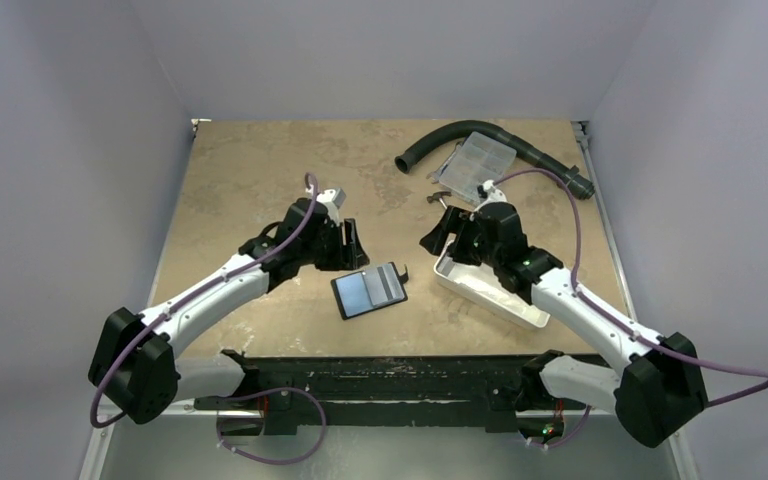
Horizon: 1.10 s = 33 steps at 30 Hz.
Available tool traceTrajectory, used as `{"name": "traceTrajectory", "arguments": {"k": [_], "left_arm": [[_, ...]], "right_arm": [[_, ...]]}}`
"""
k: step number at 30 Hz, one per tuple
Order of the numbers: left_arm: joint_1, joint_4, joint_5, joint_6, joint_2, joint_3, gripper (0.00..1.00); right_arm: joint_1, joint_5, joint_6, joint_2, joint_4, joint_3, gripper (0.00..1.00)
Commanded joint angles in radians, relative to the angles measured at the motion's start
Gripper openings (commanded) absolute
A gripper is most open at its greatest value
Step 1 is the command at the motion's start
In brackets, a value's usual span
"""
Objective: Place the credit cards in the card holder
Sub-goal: Pick up the credit card from the storage box.
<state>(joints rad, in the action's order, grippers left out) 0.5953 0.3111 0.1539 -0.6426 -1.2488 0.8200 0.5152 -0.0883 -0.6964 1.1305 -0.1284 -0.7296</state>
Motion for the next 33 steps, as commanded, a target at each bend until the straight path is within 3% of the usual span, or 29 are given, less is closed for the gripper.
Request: {"name": "traceTrajectory", "arguments": {"k": [1, 12, 23, 33], "left_arm": [[-0.006, 0.045, -0.121, 0.128, 0.038, 0.068, 0.56], [-0.006, 0.074, -0.177, 0.204, 0.102, 0.057, 0.57], [-0.009, 0.069, -0.159, 0.209, 0.102, 0.055, 0.57], [-0.014, 0.064, -0.125, 0.205, 0.091, 0.046, 0.58]], "right_arm": [[0.001, 0.212, -0.177, -0.002, -0.111, 0.013, 0.81], [-0.001, 0.253, -0.328, 0.045, -0.045, 0.082, 0.85], [-0.004, 0.205, -0.335, 0.161, 0.143, 0.126, 0.95], [-0.015, 0.162, -0.348, 0.197, 0.238, 0.148, 0.93]]}}
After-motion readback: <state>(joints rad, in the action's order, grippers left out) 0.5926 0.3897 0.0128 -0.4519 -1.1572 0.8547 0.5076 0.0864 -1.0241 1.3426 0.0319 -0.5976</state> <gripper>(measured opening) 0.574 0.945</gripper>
